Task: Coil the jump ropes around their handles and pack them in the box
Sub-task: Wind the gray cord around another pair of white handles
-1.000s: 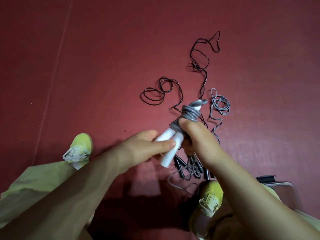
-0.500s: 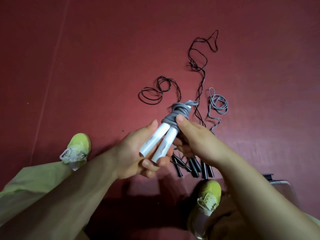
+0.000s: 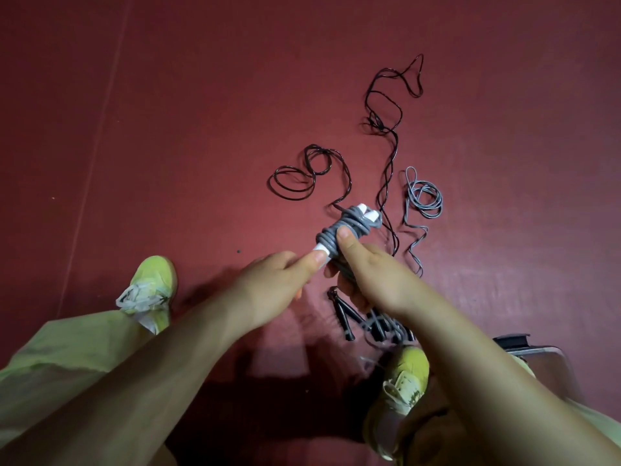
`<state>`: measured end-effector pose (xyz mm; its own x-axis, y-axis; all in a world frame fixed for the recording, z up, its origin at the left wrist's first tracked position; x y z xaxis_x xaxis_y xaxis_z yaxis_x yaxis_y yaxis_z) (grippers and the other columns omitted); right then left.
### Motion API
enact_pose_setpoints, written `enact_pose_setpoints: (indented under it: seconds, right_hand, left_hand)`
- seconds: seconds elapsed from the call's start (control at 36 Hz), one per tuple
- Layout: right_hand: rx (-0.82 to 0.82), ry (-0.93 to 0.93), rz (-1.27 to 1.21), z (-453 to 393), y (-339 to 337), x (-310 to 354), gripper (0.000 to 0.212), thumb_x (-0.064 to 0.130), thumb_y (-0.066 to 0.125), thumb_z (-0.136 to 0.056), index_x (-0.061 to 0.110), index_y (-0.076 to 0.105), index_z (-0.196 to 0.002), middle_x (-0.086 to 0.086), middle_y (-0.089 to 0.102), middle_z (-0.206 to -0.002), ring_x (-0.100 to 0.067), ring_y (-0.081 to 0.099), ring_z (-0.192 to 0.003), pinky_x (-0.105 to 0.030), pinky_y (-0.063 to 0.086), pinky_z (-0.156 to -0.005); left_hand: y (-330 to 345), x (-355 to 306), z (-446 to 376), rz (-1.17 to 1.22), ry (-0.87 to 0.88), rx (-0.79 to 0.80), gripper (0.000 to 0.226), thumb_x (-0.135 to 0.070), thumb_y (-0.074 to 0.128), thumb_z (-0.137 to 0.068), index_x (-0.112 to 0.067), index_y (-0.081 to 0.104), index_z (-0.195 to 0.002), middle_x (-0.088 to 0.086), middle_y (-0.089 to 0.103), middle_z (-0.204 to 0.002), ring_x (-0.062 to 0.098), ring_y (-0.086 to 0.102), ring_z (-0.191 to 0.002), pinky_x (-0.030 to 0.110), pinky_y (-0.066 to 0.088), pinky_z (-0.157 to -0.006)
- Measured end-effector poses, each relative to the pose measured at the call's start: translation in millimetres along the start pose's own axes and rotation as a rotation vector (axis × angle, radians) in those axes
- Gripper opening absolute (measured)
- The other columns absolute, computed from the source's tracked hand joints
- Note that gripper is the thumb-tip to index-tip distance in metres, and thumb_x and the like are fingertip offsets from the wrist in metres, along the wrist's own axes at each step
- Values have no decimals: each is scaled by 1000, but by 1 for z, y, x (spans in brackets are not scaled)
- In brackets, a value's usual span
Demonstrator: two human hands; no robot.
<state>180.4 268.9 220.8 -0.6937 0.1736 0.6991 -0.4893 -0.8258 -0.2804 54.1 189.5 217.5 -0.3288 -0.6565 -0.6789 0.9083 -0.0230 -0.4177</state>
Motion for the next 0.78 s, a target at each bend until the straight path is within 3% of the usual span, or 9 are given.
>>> enact_pose_setpoints:
  seconds: [0.06, 0.19, 0.36, 0.44, 0.5, 0.56, 0.64, 0.69, 0.78]
  right_hand:
    - [0, 7, -10, 0, 0, 0, 74, 66, 22, -92, 6, 63, -84, -2, 53, -59, -18, 49, -51, -29, 41, -55]
    - [6, 7, -33, 1, 2, 1, 92, 84, 31, -73, -2, 61, -78, -6, 50, -57, -17, 46, -50, -30, 41, -57]
    - [-44, -75, -142, 2, 2, 6, 56, 67, 41, -74, 13, 53, -69, -11, 39, -60, -20, 35, -54, -35, 33, -56]
    - [-46, -110, -297, 2, 2, 7, 55, 66, 43, -61, 14, 53, -78, -10, 40, -72, -24, 32, -65, -41, 24, -58]
    - [-8, -144, -486, 2, 3, 7, 52, 59, 49, -55, 13, 53, -79, -11, 44, -81, -25, 36, -73, -39, 27, -63]
    - [64, -226, -665, 3, 2, 9, 35, 45, 63, -52, 17, 60, -73, -12, 51, -71, -25, 46, -69, -35, 36, -68]
    - [278, -366, -741, 8, 5, 18, 45, 58, 76, -47, 19, 70, -69, -15, 49, -59, -22, 49, -50, -26, 38, -53]
    - [356, -409, -777, 10, 7, 22, 45, 60, 75, -51, 19, 70, -70, -14, 46, -62, -16, 46, -35, -18, 36, -44]
    - [291, -343, -707, 5, 5, 17, 47, 57, 73, -49, 19, 67, -75, -12, 44, -61, -16, 48, -46, -23, 38, -49]
  left_hand:
    - [-1, 2, -1, -52, 13, -22, 72, -77, 37, -66, -9, 58, -81, -2, 55, -68, 20, 50, -67, 35, 43, -69]
    - [-4, 3, -1, -146, 33, -51, 59, -68, 48, -80, -9, 53, -80, -3, 49, -65, 19, 45, -62, 32, 35, -60]
    - [-4, 1, -1, -51, 55, 65, 77, -82, 46, -47, -11, 57, -78, -4, 51, -64, 16, 45, -60, 32, 35, -61]
    - [2, -3, 6, 297, 19, 240, 65, -78, 61, -55, -17, 63, -79, 0, 59, -71, 16, 51, -67, 30, 41, -65]
    - [9, -5, 12, 536, -99, 389, 63, -73, 57, -53, -20, 66, -86, 2, 65, -75, 20, 58, -73, 31, 46, -69]
    - [19, -4, 16, 732, -184, 609, 71, -77, 47, -57, -16, 69, -87, 11, 68, -77, 27, 63, -74, 38, 48, -73]
    - [31, -11, 27, 1086, -139, 1022, 86, -81, 44, -71, -4, 68, -101, 17, 69, -90, 30, 66, -83, 45, 49, -82]
    - [33, -13, 31, 1196, -84, 1166, 85, -79, 38, -77, -5, 63, -109, 9, 66, -87, 21, 64, -75, 42, 52, -79]
    - [30, -11, 29, 1194, -147, 1183, 75, -77, 30, -78, -13, 63, -97, -2, 55, -69, 6, 47, -46, 32, 51, -64]
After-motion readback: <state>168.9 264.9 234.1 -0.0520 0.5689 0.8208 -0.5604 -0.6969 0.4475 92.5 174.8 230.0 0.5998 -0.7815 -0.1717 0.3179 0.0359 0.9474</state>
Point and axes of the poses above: each hand's wrist, its own z-axis away from the middle knuckle, its own y-axis out of the palm, x = y × z, the point moved 4 cm from there along -z, towards the middle knuckle
